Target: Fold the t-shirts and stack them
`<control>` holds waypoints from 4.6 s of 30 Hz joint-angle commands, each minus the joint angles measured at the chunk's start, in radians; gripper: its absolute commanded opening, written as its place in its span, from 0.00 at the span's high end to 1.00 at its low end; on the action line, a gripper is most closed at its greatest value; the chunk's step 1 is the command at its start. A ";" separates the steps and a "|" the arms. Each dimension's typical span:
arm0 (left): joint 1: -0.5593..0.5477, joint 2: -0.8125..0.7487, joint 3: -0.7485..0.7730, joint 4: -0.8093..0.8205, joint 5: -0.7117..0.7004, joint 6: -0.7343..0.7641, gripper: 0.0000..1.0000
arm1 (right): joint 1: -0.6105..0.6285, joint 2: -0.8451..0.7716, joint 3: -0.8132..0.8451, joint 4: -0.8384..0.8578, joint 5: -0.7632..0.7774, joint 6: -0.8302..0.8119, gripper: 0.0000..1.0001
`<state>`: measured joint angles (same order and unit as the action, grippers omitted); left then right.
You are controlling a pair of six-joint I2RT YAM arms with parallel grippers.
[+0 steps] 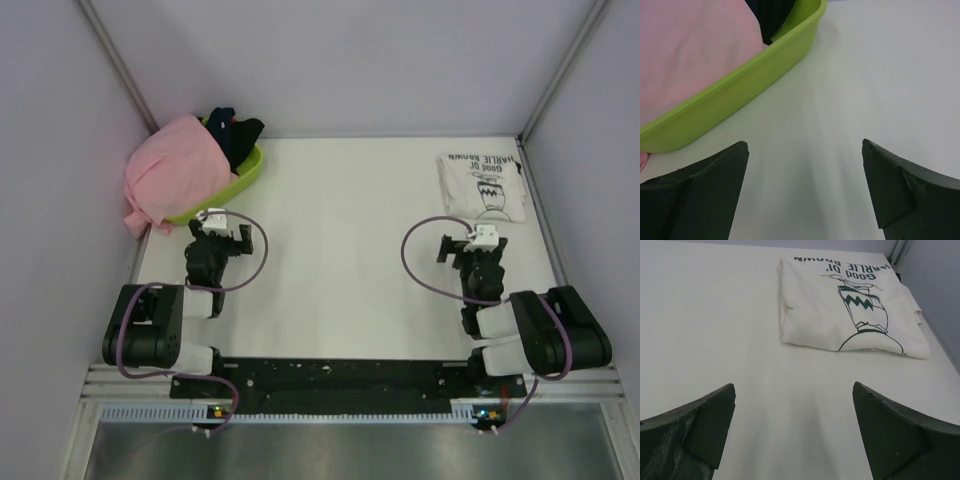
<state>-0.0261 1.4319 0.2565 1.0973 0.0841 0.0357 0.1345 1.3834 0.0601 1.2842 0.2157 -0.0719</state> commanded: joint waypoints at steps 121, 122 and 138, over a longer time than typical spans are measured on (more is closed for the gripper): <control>-0.198 -0.033 1.313 -1.916 0.274 0.470 0.21 | 0.318 -0.033 1.184 -1.215 -0.611 0.278 1.00; -0.198 -0.037 1.342 -1.941 0.357 0.496 0.13 | 0.329 -0.064 1.233 -1.223 -0.615 0.256 1.00; -0.406 0.068 1.775 -1.955 0.826 0.343 0.01 | 0.438 0.097 1.787 -1.197 -0.837 0.351 1.00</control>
<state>-0.3359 1.4578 2.0293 -0.9230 0.8860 0.4324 0.5476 1.4258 1.7817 0.0437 -0.5518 0.2134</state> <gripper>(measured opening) 0.987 0.020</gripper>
